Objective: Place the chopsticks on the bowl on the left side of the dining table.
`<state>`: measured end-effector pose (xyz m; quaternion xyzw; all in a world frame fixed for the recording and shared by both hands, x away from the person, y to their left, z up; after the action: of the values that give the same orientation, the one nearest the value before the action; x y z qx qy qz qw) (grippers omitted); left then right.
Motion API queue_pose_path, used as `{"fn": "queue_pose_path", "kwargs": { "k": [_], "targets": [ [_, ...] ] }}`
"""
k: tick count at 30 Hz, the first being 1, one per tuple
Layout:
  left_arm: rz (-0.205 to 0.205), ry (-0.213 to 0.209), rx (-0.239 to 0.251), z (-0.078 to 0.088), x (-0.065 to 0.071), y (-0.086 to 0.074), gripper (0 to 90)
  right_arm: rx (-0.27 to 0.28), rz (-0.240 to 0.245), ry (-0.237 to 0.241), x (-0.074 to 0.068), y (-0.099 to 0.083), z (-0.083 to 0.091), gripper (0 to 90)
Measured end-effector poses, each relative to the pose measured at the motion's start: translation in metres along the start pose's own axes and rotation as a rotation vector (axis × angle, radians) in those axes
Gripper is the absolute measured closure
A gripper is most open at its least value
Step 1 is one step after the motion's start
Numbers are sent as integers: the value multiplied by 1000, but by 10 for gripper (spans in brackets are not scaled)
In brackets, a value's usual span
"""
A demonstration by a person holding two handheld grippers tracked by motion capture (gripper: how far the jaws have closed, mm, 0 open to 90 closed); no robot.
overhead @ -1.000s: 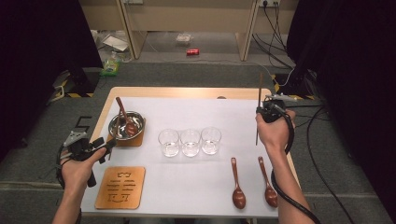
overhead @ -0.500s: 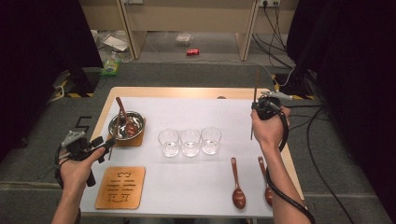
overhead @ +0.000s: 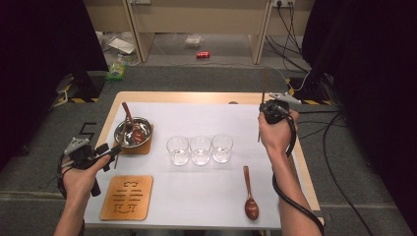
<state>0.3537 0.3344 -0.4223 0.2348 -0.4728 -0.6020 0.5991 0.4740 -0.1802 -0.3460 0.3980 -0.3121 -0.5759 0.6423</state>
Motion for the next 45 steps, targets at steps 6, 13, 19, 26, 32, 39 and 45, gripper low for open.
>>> {"fn": "queue_pose_path", "kwargs": {
  "k": [6,13,19,26,32,39,45],
  "targets": [
    [-1,1,7,1,0,1,425,21,3,8,-6,4,-1,859],
    [-1,-3,7,1,1,0,425,37,7,15,-11,4,-5,859],
    [2,-1,12,2,0,1,425,52,8,23,-17,3,-9,859],
    [3,-2,13,2,-1,1,425,68,11,36,-24,4,-12,858],
    [4,-1,16,2,-1,1,425,71,17,47,-29,3,-15,859],
    [3,-2,14,2,-1,1,425,69,20,61,-36,4,-19,858],
    [5,-3,19,3,-1,1,425,83,28,68,-40,3,-23,858]
  ]
}}
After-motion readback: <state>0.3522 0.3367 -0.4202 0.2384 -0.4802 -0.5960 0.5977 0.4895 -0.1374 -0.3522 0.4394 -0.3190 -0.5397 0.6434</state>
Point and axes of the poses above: each handheld gripper's, and its own axes: z roughly backward along the jaws, y roughly out of its top, x roughly to its right, the point moved 1 cm from there along -z, roughly forward along the jaws
